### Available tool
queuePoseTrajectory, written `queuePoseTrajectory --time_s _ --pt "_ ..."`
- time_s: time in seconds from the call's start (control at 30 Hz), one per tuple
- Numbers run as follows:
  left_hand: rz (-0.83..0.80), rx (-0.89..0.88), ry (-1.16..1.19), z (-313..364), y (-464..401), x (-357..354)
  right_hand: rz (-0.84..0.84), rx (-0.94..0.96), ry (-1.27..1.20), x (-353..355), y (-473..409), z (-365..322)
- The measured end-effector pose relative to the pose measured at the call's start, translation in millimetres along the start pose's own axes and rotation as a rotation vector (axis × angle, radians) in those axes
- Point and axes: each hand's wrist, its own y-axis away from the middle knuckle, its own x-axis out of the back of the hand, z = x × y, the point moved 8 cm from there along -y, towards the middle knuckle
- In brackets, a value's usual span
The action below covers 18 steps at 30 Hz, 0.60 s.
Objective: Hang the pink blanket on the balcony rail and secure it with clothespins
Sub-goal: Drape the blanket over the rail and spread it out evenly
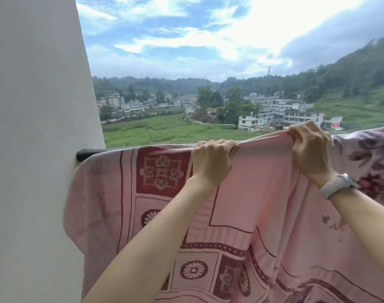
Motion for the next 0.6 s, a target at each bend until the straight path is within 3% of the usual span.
queuePoseTrajectory --time_s 0.4,0.53,0.6 --pt "-0.062 0.024 0.133 132.6 -66.9 -92.4 0.051 -0.175 0.007 49.2 -26.3 129.7" --pt "-0.08 0.0 0.171 136.5 -70.3 -95.5 -0.132 -0.267 -0.023 47.9 -40.9 142.3" --pt "-0.095 -0.017 0.244 130.8 -64.8 -83.8 -0.125 -0.228 -0.103 51.7 -41.5 121.1"
